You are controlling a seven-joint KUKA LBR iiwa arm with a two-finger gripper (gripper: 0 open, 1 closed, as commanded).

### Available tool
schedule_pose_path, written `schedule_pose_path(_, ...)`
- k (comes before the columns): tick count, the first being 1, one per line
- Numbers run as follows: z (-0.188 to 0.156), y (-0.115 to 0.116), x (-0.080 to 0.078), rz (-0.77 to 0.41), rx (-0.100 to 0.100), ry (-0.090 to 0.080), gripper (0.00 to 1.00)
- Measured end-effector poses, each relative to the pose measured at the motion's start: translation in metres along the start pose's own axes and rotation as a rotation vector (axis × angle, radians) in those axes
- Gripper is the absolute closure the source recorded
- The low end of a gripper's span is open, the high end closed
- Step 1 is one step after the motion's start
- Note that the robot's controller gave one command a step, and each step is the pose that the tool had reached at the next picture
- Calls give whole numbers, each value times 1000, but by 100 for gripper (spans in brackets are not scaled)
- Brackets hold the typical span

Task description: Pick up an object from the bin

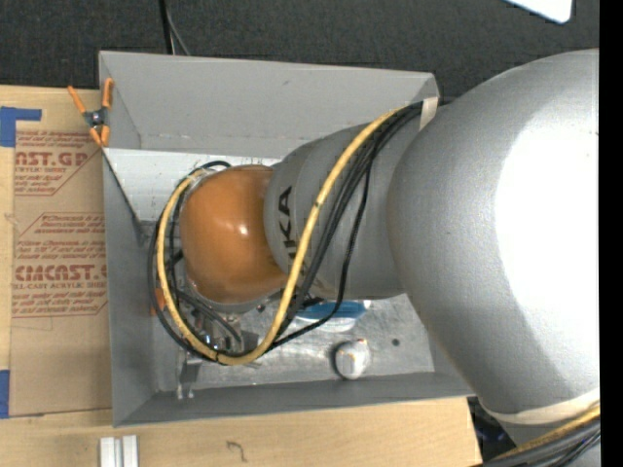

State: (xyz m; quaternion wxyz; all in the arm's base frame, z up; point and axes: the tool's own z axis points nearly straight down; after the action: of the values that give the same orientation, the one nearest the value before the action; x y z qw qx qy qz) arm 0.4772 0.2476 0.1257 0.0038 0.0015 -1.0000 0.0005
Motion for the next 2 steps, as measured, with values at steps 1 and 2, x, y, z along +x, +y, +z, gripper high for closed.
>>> schedule_pose_path(1,-4,-1,-3,2,-2,-7,0)
schedule_pose_path(2,-4,-1,-3,1,-2,-7,0)
